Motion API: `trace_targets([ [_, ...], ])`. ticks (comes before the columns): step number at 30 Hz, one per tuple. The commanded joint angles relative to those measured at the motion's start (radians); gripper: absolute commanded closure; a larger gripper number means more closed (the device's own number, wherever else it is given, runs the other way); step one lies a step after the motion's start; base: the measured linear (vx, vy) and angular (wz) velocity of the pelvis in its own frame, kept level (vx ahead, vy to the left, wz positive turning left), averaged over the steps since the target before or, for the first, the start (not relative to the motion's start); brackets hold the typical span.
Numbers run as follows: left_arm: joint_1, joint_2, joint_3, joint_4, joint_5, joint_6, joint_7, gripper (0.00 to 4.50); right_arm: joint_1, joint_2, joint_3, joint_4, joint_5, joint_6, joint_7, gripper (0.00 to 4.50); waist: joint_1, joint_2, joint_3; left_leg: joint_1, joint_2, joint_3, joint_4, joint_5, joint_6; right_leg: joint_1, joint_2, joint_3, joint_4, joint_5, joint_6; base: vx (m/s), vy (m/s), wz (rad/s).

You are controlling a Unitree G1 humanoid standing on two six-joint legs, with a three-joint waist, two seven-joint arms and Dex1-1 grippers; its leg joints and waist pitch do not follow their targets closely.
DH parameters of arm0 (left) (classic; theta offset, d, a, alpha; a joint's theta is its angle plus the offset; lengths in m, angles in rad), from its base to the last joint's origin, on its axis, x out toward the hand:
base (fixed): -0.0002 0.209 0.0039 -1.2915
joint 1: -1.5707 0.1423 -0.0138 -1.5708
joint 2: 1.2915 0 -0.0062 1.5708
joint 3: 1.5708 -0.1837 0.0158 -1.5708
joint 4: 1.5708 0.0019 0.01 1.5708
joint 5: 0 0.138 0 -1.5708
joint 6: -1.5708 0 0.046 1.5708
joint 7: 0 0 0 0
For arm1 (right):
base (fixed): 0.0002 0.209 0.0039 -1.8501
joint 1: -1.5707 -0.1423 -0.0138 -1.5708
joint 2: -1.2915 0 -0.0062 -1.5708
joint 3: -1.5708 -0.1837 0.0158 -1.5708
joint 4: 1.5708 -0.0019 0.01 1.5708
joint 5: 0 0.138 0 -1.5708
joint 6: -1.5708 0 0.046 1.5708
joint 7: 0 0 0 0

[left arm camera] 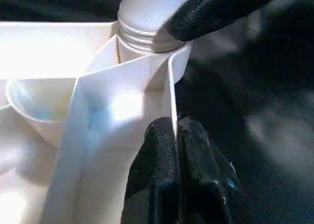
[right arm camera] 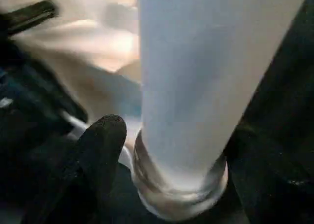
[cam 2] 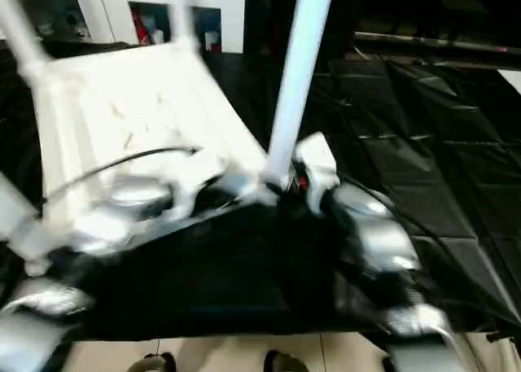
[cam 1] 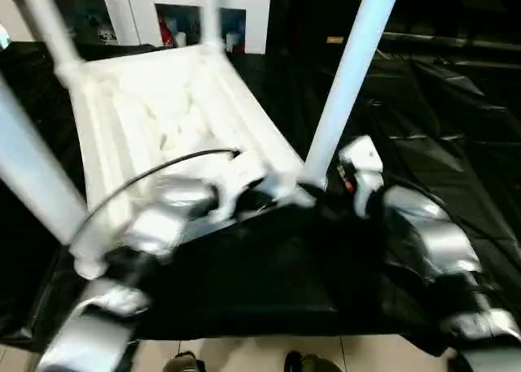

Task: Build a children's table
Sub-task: Rotate leg to tighten

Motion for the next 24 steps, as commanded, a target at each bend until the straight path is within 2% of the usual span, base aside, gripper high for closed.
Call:
trace_targets([
  [1, 0.032, -0.004, -0.052, -0.012, -0.046, -0.013, -0.102, 4.5, 0.016, -0.013, 0.043, -0.056, 0.026, 0.013, 0.096, 1.18, 0.004, -0.004, -0.055, 0.011, 0.013, 0.003, -0.057, -0.265, 0.074, 0.047, -0.023, 0.017, -0.062, -0.264, -0.192, 0.0, 0.0, 0.0],
  [4, 0.045, 0.043, -0.041, -0.039, -0.08, -0.01, -0.187, 4.5, 0.035, -0.06, 0.061, -0.094, 0.046, 0.02, 0.179, 1.18, 0.007, -0.001, -0.056, 0.014, 0.014, 0.003, -0.058, -0.261, 0.071, 0.047, -0.021, 0.016, -0.056, -0.235, -0.202, 0.0, 0.0, 0.0],
  [8, 0.051, 0.074, -0.031, -0.059, -0.111, -0.003, -0.237, 4.5, 0.044, -0.082, 0.076, -0.117, 0.062, 0.031, 0.223, 1.18, 0.008, -0.005, -0.058, 0.012, 0.012, 0.005, -0.053, -0.222, 0.077, 0.051, -0.024, 0.017, -0.048, -0.179, -0.219, 0.0, 0.0, 0.0],
  [9, 0.052, 0.086, -0.028, -0.065, -0.121, -0.001, -0.252, 4.5, 0.048, -0.092, 0.084, -0.128, 0.067, 0.038, 0.247, 1.18, 0.008, -0.01, -0.058, 0.011, 0.011, 0.006, -0.051, -0.211, 0.081, 0.052, -0.024, 0.016, -0.046, -0.168, -0.222, 0.0, 0.0, 0.0],
  [14, 0.053, 0.104, -0.019, -0.069, -0.128, -0.003, -0.279, 4.5, 0.049, -0.109, 0.099, -0.14, 0.069, 0.045, 0.289, 1.18, 0.011, -0.008, -0.058, 0.013, 0.012, 0.007, -0.049, -0.193, 0.089, 0.052, -0.025, 0.017, -0.044, -0.159, -0.231, 0.0, 0.0, 0.0],
  [16, 0.054, 0.109, -0.018, -0.072, -0.132, -0.001, -0.287, 4.5, 0.048, -0.115, 0.099, -0.144, 0.076, 0.049, 0.298, 1.44, 0.011, -0.008, -0.059, 0.014, 0.013, 0.007, -0.049, -0.194, 0.086, 0.052, -0.024, 0.017, -0.044, -0.16, -0.232, 0.0, 0.0, 0.0],
  [20, 0.057, 0.119, -0.016, -0.074, -0.139, 0.001, -0.292, 4.5, 0.044, -0.126, 0.095, -0.147, 0.083, 0.057, 0.317, 1.56, 0.013, -0.009, -0.061, 0.014, 0.012, 0.007, -0.046, -0.18, 0.088, 0.054, -0.024, 0.017, -0.04, -0.142, -0.236, 0.0, 0.0, 0.0],
  [22, 0.059, 0.122, -0.015, -0.076, -0.14, 0.002, -0.294, 4.5, 0.045, -0.129, 0.097, -0.147, 0.084, 0.058, 0.322, 1.89, 0.014, -0.01, -0.061, 0.014, 0.011, 0.008, -0.045, -0.171, 0.092, 0.054, -0.024, 0.017, -0.038, -0.132, -0.239, 0.0, 0.0, 0.0],
  [24, 0.062, 0.124, -0.012, -0.078, -0.14, 0.003, -0.298, 4.5, 0.045, -0.132, 0.101, -0.146, 0.086, 0.061, 0.327, 1.93, 0.014, -0.012, -0.061, 0.014, 0.011, 0.009, -0.043, -0.16, 0.096, 0.054, -0.024, 0.017, -0.037, -0.121, -0.242, 0.0, 0.0, 0.0],
])
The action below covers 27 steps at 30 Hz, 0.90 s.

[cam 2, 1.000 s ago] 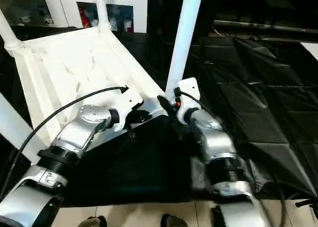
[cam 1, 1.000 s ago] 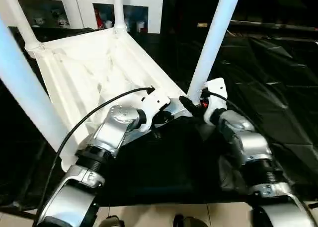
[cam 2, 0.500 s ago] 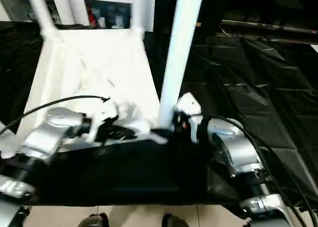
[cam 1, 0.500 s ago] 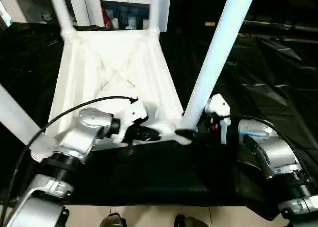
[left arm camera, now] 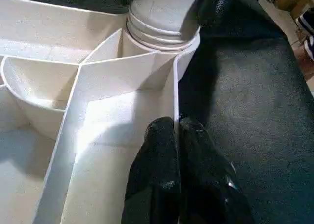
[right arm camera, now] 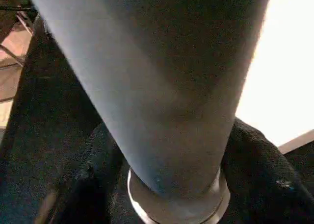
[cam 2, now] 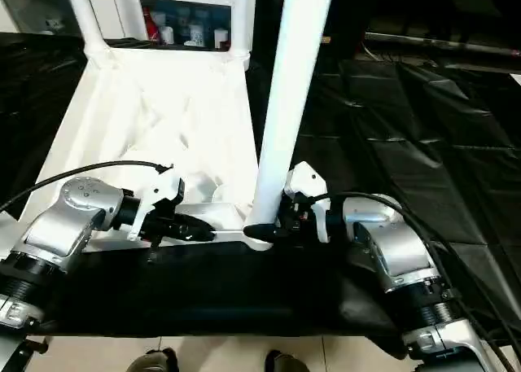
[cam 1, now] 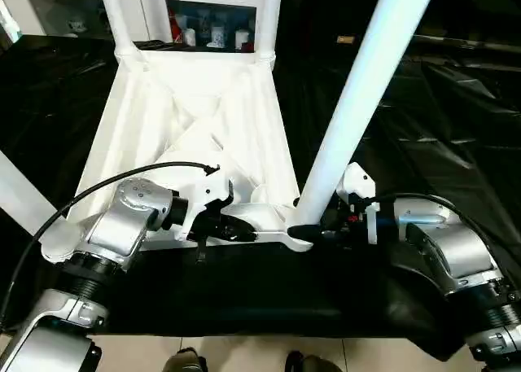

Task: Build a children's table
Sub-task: Rotate leg to tighten

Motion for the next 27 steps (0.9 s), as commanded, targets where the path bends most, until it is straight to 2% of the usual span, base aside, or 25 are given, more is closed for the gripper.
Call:
trace_targets([
  [1, 0.016, -0.012, -0.008, -0.024, -0.051, 0.005, -0.023, 4.5, 0.006, -0.018, 0.013, -0.017, 0.011, 0.013, 0.027, 1.93, 0.004, -0.006, -0.064, 0.018, 0.011, 0.006, -0.047, -0.159, 0.095, 0.057, -0.022, 0.015, -0.038, -0.122, -0.241, 0.0, 0.0, 0.0],
  [2, 0.017, -0.011, -0.008, -0.025, -0.052, 0.007, -0.024, 4.5, 0.006, -0.018, 0.015, -0.017, 0.012, 0.014, 0.029, 2.22, 0.005, -0.006, -0.064, 0.018, 0.011, 0.006, -0.046, -0.156, 0.097, 0.058, -0.022, 0.015, -0.037, -0.119, -0.242, 0.0, 0.0, 0.0],
  [3, 0.017, -0.01, -0.008, -0.026, -0.052, 0.007, -0.024, 4.5, 0.007, -0.018, 0.015, -0.018, 0.012, 0.015, 0.029, 2.29, 0.005, -0.005, -0.064, 0.019, 0.012, 0.006, -0.046, -0.156, 0.097, 0.057, -0.022, 0.015, -0.037, -0.119, -0.243, 0.0, 0.0, 0.0],
  [12, 0.018, -0.025, 0.005, -0.028, -0.049, 0.008, 0.014, 4.5, 0.017, 0.009, 0.011, 0.0, -0.003, 0.007, -0.022, 2.44, 0.009, -0.006, -0.061, 0.018, 0.012, 0.004, -0.048, -0.197, 0.077, 0.054, -0.024, 0.016, -0.042, -0.185, -0.225, 0.0, 0.0, 0.0],
  [14, 0.0, -0.056, 0.016, 0.004, -0.015, 0.011, 0.109, 4.5, 0.008, 0.059, -0.001, 0.058, -0.051, -0.012, -0.152, 2.46, 0.004, -0.008, -0.057, 0.015, 0.011, 0.003, -0.051, -0.224, 0.057, 0.051, -0.025, 0.017, -0.049, -0.242, -0.207, 0.0, 0.0, 0.0],
  [15, -0.017, -0.085, 0.028, 0.038, 0.009, 0.014, 0.195, 4.5, -0.002, 0.105, -0.015, 0.105, -0.086, -0.008, -0.27, 2.47, 0.0, -0.008, -0.055, 0.012, 0.009, 0.001, -0.054, -0.25, 0.037, 0.05, -0.026, 0.017, -0.054, -0.296, -0.191, 0.0, 0.0, 0.0],
  [16, -0.033, -0.113, 0.035, 0.063, 0.029, 0.023, 0.268, 4.5, -0.015, 0.157, -0.036, 0.148, -0.104, 0.023, -0.389, 2.47, -0.005, -0.007, -0.054, 0.013, 0.008, -0.001, -0.055, -0.267, 0.024, 0.047, -0.026, 0.017, -0.056, -0.328, -0.183, 0.0, 0.0, 0.0],
  [17, -0.038, -0.125, 0.036, 0.07, 0.036, 0.029, 0.296, 4.5, -0.021, 0.18, -0.048, 0.164, -0.107, 0.044, -0.439, 2.51, -0.017, -0.013, -0.052, 0.009, 0.004, -0.009, -0.059, -0.315, -0.008, 0.048, -0.028, 0.014, -0.063, -0.443, -0.145, -0.059, 0.004, -0.07],
  [18, -0.047, -0.142, 0.038, 0.079, 0.047, 0.04, 0.336, 4.5, -0.026, 0.206, -0.06, 0.177, -0.11, 0.059, -0.492, 2.52, -0.017, -0.013, -0.052, 0.009, 0.004, -0.009, -0.059, -0.315, -0.008, 0.048, -0.028, 0.014, -0.063, -0.443, -0.145, -0.059, 0.004, -0.07],
  [19, -0.056, -0.16, 0.038, 0.089, 0.06, 0.052, 0.376, 4.5, -0.031, 0.235, -0.072, 0.192, -0.115, 0.069, -0.549, 2.52, -0.02, -0.014, -0.051, 0.01, 0.003, -0.012, -0.059, -0.339, -0.014, 0.045, -0.03, 0.013, -0.07, -0.508, -0.116, 0.0, 0.0, 0.0],
  [20, -0.069, -0.184, 0.038, 0.103, 0.075, 0.065, 0.428, 4.5, -0.04, 0.267, -0.082, 0.214, -0.126, 0.078, -0.619, 2.52, -0.023, -0.012, -0.049, 0.016, 0.004, -0.014, -0.059, -0.365, -0.012, 0.036, -0.032, 0.014, -0.08, -0.559, -0.096, 0.0, 0.0, 0.0],
  [21, -0.091, -0.23, 0.043, 0.128, 0.096, 0.094, 0.52, 4.5, -0.057, 0.32, -0.098, 0.256, -0.146, 0.085, -0.737, 2.52, -0.025, -0.009, -0.048, 0.02, 0.003, -0.014, -0.057, -0.376, -0.016, 0.03, -0.032, 0.016, -0.084, -0.579, -0.086, 0.0, 0.0, 0.0],
  [24, -0.11, -0.278, 0.044, 0.148, 0.108, 0.115, 0.6, 4.5, -0.079, 0.368, -0.116, 0.302, -0.153, 0.08, -0.836, 2.53, -0.03, -0.011, -0.049, 0.017, -0.001, -0.018, -0.061, -0.384, -0.021, 0.033, -0.026, 0.011, -0.085, -0.577, -0.071, 0.0, 0.0, 0.0],
  [25, -0.118, -0.306, 0.037, 0.155, 0.118, 0.12, 0.631, 4.5, -0.095, 0.398, -0.132, 0.332, -0.155, 0.071, -0.888, 2.53, -0.031, -0.008, -0.05, 0.019, 0.001, -0.017, -0.06, -0.388, -0.018, 0.028, -0.024, 0.012, -0.084, -0.546, -0.073, 0.0, 0.0, 0.0],
  [26, -0.13, -0.35, 0.013, 0.169, 0.142, 0.121, 0.671, 4.5, -0.123, 0.448, -0.158, 0.381, -0.149, 0.06, -0.947, 2.53, -0.033, -0.009, -0.049, 0.018, -0.001, -0.017, -0.06, -0.397, -0.018, 0.026, -0.019, 0.011, -0.084, -0.531, -0.075, 0.0, 0.0, 0.0],
  [27, -0.134, -0.364, 0.0, 0.175, 0.15, 0.116, 0.676, 4.5, -0.132, 0.464, -0.163, 0.393, -0.15, 0.049, -0.961, 2.53, -0.034, -0.007, -0.051, 0.017, -0.001, -0.019, -0.062, -0.397, -0.02, 0.028, -0.021, 0.011, -0.082, -0.513, -0.078, 0.0, 0.0, 0.0],
])
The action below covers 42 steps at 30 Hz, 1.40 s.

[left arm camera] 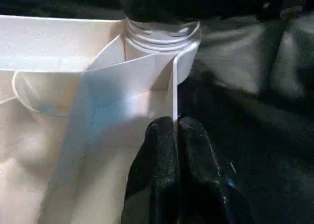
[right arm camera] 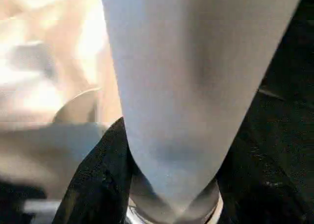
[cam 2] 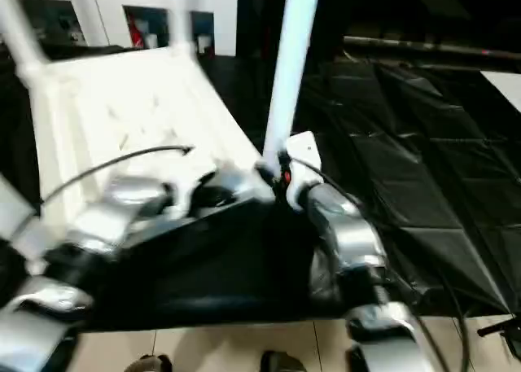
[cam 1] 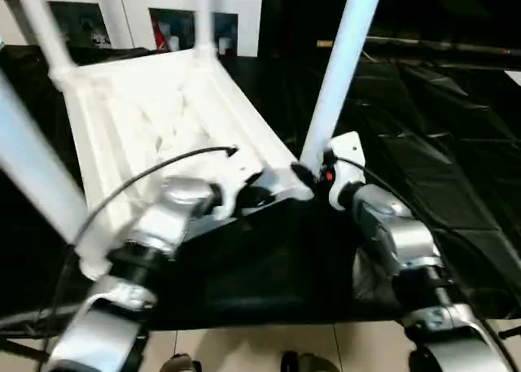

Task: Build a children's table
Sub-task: Rotate leg to tighten

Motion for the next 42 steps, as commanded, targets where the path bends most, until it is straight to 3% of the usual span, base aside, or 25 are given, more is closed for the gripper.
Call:
trace_targets([
  [1, -0.01, -0.071, -0.039, 0.023, 0.003, -0.003, 0.061, 4.5, 0.024, 0.069, 0.043, 0.102, 0.004, 0.031, -0.02, 2.53, 0.003, 0.003, -0.05, 0.015, 0.002, -0.005, -0.076, -0.398, -0.016, 0.025, -0.02, 0.01, -0.09, -0.497, -0.08, 0.0, 0.0, 0.0],
  [2, -0.011, -0.077, -0.045, 0.025, 0.004, -0.002, 0.065, 4.5, 0.021, 0.075, 0.042, 0.105, 0.003, 0.025, -0.028, 2.53, 0.003, 0.004, -0.05, 0.012, 0.003, -0.004, -0.078, -0.394, -0.012, 0.029, -0.017, 0.009, -0.086, -0.431, -0.089, 0.0, 0.0, 0.0],
  [4, -0.015, -0.084, -0.049, 0.032, 0.009, -0.004, 0.075, 4.5, 0.016, 0.081, 0.049, 0.102, 0.004, 0.002, -0.007, 2.53, 0.004, 0.003, -0.05, 0.012, 0.003, -0.003, -0.078, -0.39, -0.008, 0.031, -0.016, 0.009, -0.084, -0.401, -0.097, 0.0, 0.0, 0.0],
  [5, -0.016, -0.081, -0.049, 0.035, 0.01, -0.005, 0.073, 4.5, 0.015, 0.083, 0.045, 0.094, 0.013, -0.002, 0.01, 1.98, 0.004, 0.004, -0.051, 0.009, 0.003, -0.003, -0.079, -0.382, -0.004, 0.034, -0.017, 0.01, -0.082, -0.378, -0.102, 0.0, 0.0, 0.0],
  [6, -0.017, -0.08, -0.049, 0.036, 0.01, -0.005, 0.073, 4.5, 0.013, 0.085, 0.043, 0.091, 0.021, -0.006, 0.018, 1.84, 0.006, 0.003, -0.052, 0.01, 0.003, -0.002, -0.078, -0.373, 0.0, 0.035, -0.016, 0.01, -0.08, -0.36, -0.107, 0.0, 0.0, 0.0],
  [11, -0.008, -0.041, -0.048, 0.028, 0.018, -0.003, 0.031, 4.5, 0.006, 0.055, 0.039, 0.071, 0.022, -0.037, 0.074, 1.4, 0.006, 0.003, -0.049, 0.008, 0.003, -0.001, -0.08, -0.381, 0.006, 0.036, -0.019, 0.011, -0.085, -0.39, -0.107, 0.0, 0.0, 0.0],
  [12, -0.002, -0.022, -0.053, 0.021, 0.02, -0.001, 0.005, 4.5, 0.008, 0.032, 0.049, 0.054, 0.025, -0.036, 0.125, 1.36, 0.004, -0.003, -0.049, 0.007, 0.002, 0.0, -0.08, -0.381, 0.009, 0.036, -0.019, 0.011, -0.086, -0.397, -0.105, 0.0, 0.0, 0.0],
  [14, 0.004, -0.002, -0.057, 0.014, 0.021, 0.001, -0.022, 4.5, 0.013, 0.005, 0.064, 0.032, 0.03, -0.029, 0.184, 1.04, 0.007, 0.001, -0.048, 0.005, 0.005, -0.002, -0.082, -0.368, 0.016, 0.039, -0.021, 0.01, -0.086, -0.397, -0.104, 0.0, 0.0, 0.0],
  [18, 0.026, 0.084, -0.082, -0.019, 0.011, -0.019, -0.156, 4.5, 0.069, -0.145, 0.159, -0.104, 0.055, -0.021, 0.473, 1.04, 0.015, 0.0, -0.049, 0.002, 0.008, -0.001, -0.079, -0.321, 0.039, 0.048, -0.02, 0.011, -0.079, -0.32, -0.122, 0.0, 0.0, 0.0],
  [23, 0.065, 0.194, -0.098, -0.084, -0.06, -0.093, -0.394, 4.5, 0.12, -0.298, 0.176, -0.216, 0.117, 0.0, 0.724, 1.04, 0.023, 0.005, -0.053, 0.007, 0.012, 0.005, -0.074, -0.257, 0.066, 0.05, -0.02, 0.011, -0.064, -0.196, -0.194, 0.0, 0.0, 0.0],
  [28, 0.096, 0.254, -0.095, -0.147, -0.126, -0.126, -0.529, 4.5, 0.139, -0.367, 0.18, -0.276, 0.165, 0.04, 0.848, 1.04, 0.031, 0.006, -0.051, 0.014, 0.016, 0.011, -0.072, -0.23, 0.071, 0.049, -0.02, 0.013, -0.056, -0.15, -0.233, 0.0, 0.0, 0.0],
  [31, 0.12, 0.302, -0.106, -0.203, -0.166, -0.083, -0.621, 4.5, 0.146, -0.401, 0.194, -0.305, 0.188, 0.053, 0.912, 1.04, 0.037, 0.007, -0.049, 0.015, 0.018, 0.011, -0.074, -0.231, 0.069, 0.049, -0.022, 0.014, -0.054, -0.16, -0.235, 0.0, 0.0, 0.0],
  [38, 0.131, 0.323, -0.1, -0.211, -0.176, -0.089, -0.649, 4.5, 0.141, -0.423, 0.232, -0.295, 0.162, 0.038, 0.969, 1.28, 0.046, 0.002, -0.047, 0.016, 0.016, 0.013, -0.073, -0.235, 0.048, 0.048, -0.025, 0.016, -0.056, -0.208, -0.216, 0.0, 0.0, 0.0],
  [42, 0.135, 0.33, -0.1, -0.223, -0.181, -0.079, -0.643, 4.5, 0.141, -0.434, 0.249, -0.301, 0.151, 0.036, 0.979, 1.67, 0.048, 0.001, -0.05, 0.014, 0.014, 0.015, -0.068, -0.193, 0.058, 0.051, -0.023, 0.016, -0.049, -0.151, -0.224, 0.0, 0.0, 0.0],
])
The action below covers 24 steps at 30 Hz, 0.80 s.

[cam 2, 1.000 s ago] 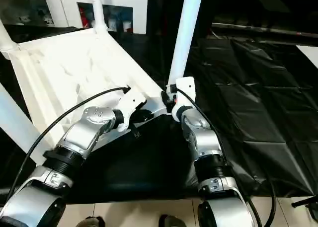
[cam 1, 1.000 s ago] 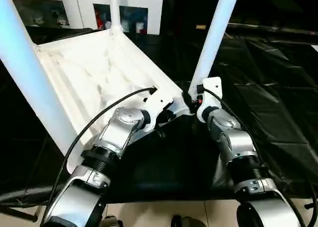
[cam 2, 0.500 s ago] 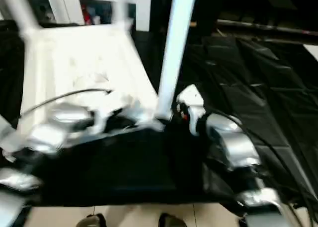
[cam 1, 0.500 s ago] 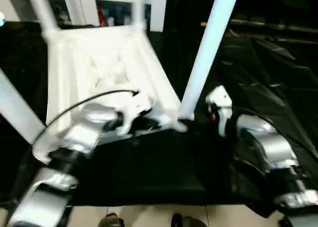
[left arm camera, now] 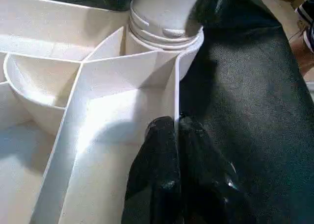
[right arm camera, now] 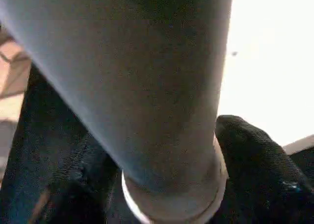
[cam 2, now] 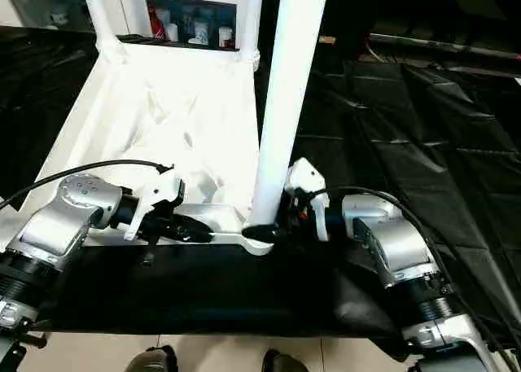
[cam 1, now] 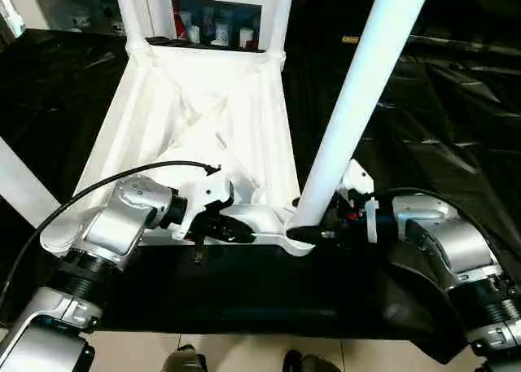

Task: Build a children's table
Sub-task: Rotate leg to tighten

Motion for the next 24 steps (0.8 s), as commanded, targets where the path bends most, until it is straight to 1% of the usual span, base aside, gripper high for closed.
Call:
trace_targets([
  [1, 0.015, -0.011, -0.034, -0.022, -0.028, 0.014, -0.033, 4.5, 0.003, -0.011, 0.013, -0.014, -0.007, -0.009, 0.01, 1.82, -0.004, 0.0, -0.057, 0.018, 0.013, 0.009, -0.054, -0.187, 0.061, 0.053, -0.024, 0.017, -0.041, -0.147, -0.225, 0.0, 0.0, 0.0],
  [2, 0.017, -0.01, -0.034, -0.024, -0.028, 0.015, -0.033, 4.5, 0.002, -0.011, 0.015, -0.014, -0.007, -0.008, 0.011, 1.82, -0.003, 0.001, -0.058, 0.019, 0.012, 0.009, -0.053, -0.181, 0.066, 0.053, -0.023, 0.017, -0.04, -0.144, -0.226, 0.0, 0.0, 0.0],
  [3, 0.017, -0.009, -0.034, -0.024, -0.028, 0.015, -0.033, 4.5, 0.001, -0.012, 0.016, -0.013, -0.007, -0.009, 0.011, 1.93, -0.003, 0.001, -0.058, 0.02, 0.012, 0.009, -0.053, -0.18, 0.067, 0.053, -0.023, 0.017, -0.04, -0.144, -0.227, 0.0, 0.0, 0.0],
  [4, 0.018, -0.009, -0.033, -0.025, -0.028, 0.016, -0.033, 4.5, 0.001, -0.012, 0.016, -0.012, -0.007, -0.009, 0.01, 2.03, -0.003, 0.001, -0.058, 0.02, 0.013, 0.009, -0.053, -0.18, 0.068, 0.053, -0.023, 0.017, -0.04, -0.143, -0.229, 0.0, 0.0, 0.0],
  [5, 0.018, -0.01, -0.033, -0.025, -0.028, 0.016, -0.033, 4.5, 0.001, -0.012, 0.016, -0.011, -0.008, -0.01, 0.011, 2.03, -0.004, 0.0, -0.058, 0.019, 0.012, 0.01, -0.052, -0.181, 0.068, 0.054, -0.023, 0.017, -0.04, -0.146, -0.228, 0.0, 0.0, 0.0],
  [7, 0.017, -0.012, -0.031, -0.022, -0.026, 0.013, -0.029, 4.5, 0.001, -0.01, 0.016, -0.009, -0.01, -0.013, 0.008, 2.14, -0.003, 0.0, -0.057, 0.019, 0.013, 0.009, -0.053, -0.186, 0.067, 0.053, -0.023, 0.018, -0.04, -0.156, -0.226, 0.0, 0.0, 0.0],
  [8, 0.015, -0.014, -0.03, -0.017, -0.023, 0.009, -0.023, 4.5, 0.003, -0.005, 0.012, -0.009, -0.009, -0.015, -0.001, 2.17, -0.003, 0.002, -0.057, 0.02, 0.013, 0.01, -0.053, -0.195, 0.065, 0.053, -0.023, 0.018, -0.042, -0.167, -0.225, 0.0, 0.0, 0.0],
  [9, 0.013, -0.017, -0.028, -0.013, -0.02, 0.005, -0.013, 4.5, 0.006, 0.001, 0.007, -0.008, -0.007, -0.016, -0.011, 2.17, -0.003, 0.0, -0.057, 0.02, 0.012, 0.009, -0.053, -0.197, 0.063, 0.053, -0.023, 0.018, -0.043, -0.173, -0.223, 0.0, 0.0, 0.0],
  [12, 0.008, -0.03, -0.02, -0.001, -0.015, 0.001, 0.023, 4.5, 0.011, 0.02, -0.007, -0.002, -0.007, -0.024, -0.043, 2.27, -0.003, 0.002, -0.056, 0.02, 0.012, 0.008, -0.054, -0.212, 0.055, 0.052, -0.023, 0.018, -0.044, -0.193, -0.218, 0.0, 0.0, 0.0],
  [13, 0.001, -0.042, -0.014, 0.011, -0.004, 0.005, 0.061, 4.5, 0.01, 0.039, -0.018, 0.013, -0.01, -0.024, -0.08, 2.28, -0.004, 0.002, -0.055, 0.019, 0.013, 0.008, -0.055, -0.219, 0.052, 0.052, -0.024, 0.018, -0.046, -0.204, -0.214, 0.0, 0.0, 0.0],
  [14, -0.011, -0.065, -0.003, 0.034, 0.012, 0.009, 0.122, 4.5, 0.005, 0.082, -0.042, 0.053, -0.023, -0.027, -0.172, 2.31, -0.006, 0.002, -0.054, 0.019, 0.013, 0.007, -0.056, -0.236, 0.044, 0.049, -0.025, 0.018, -0.049, -0.23, -0.209, 0.0, 0.0, 0.0],
  [15, -0.018, -0.087, 0.005, 0.053, 0.022, 0.014, 0.17, 4.5, 0.001, 0.113, -0.056, 0.083, -0.035, -0.032, -0.238, 2.34, -0.009, 0.002, -0.052, 0.017, 0.011, 0.006, -0.059, -0.27, 0.028, 0.047, -0.025, 0.018, -0.055, -0.287, -0.197, 0.0, 0.0, 0.0],
  [16, -0.023, -0.101, 0.01, 0.064, 0.028, 0.017, 0.199, 4.5, -0.001, 0.132, -0.065, 0.102, -0.043, -0.036, -0.279, 2.34, -0.012, 0.001, -0.052, 0.017, 0.011, 0.005, -0.06, -0.284, 0.02, 0.047, -0.026, 0.018, -0.058, -0.316, -0.188, 0.0, 0.0, 0.0],
  [17, -0.028, -0.116, 0.014, 0.077, 0.037, 0.017, 0.232, 4.5, -0.003, 0.152, -0.074, 0.123, -0.053, -0.039, -0.326, 2.35, -0.018, 0.0, -0.053, 0.016, 0.011, -0.001, -0.064, -0.313, -0.006, 0.047, -0.028, 0.016, -0.062, -0.378, -0.164, 0.0, 0.0, 0.0],
  [19, -0.039, -0.147, 0.018, 0.1, 0.055, 0.026, 0.297, 4.5, -0.009, 0.2, -0.101, 0.166, -0.061, -0.029, -0.43, 2.36, -0.025, -0.001, -0.052, 0.016, 0.01, -0.002, -0.065, -0.331, -0.01, 0.044, -0.028, 0.016, -0.066, -0.402, -0.152, 0.0, 0.0, 0.0],
  [20, -0.046, -0.165, 0.02, 0.113, 0.066, 0.032, 0.336, 4.5, -0.013, 0.229, -0.118, 0.19, -0.064, -0.025, -0.493, 2.4, -0.029, -0.002, -0.051, 0.016, 0.009, -0.003, -0.065, -0.344, -0.01, 0.042, -0.029, 0.017, -0.069, -0.428, -0.141, 0.0, 0.0, 0.0],
  [21, -0.055, -0.188, 0.024, 0.128, 0.075, 0.04, 0.381, 4.5, -0.02, 0.261, -0.136, 0.22, -0.069, -0.019, -0.567, 2.43, -0.033, 0.001, -0.05, 0.017, 0.008, -0.005, -0.066, -0.363, -0.014, 0.038, -0.03, 0.016, -0.073, -0.466, -0.13, 0.0, 0.0, 0.0],
  [24, -0.078, -0.242, 0.03, 0.165, 0.092, 0.056, 0.479, 4.5, -0.042, 0.322, -0.164, 0.288, -0.089, -0.012, -0.718, 2.43, -0.04, -0.001, -0.05, 0.016, 0.005, -0.009, -0.067, -0.375, -0.022, 0.036, -0.028, 0.014, -0.081, -0.51, -0.105, 0.0, 0.0, 0.0],
])
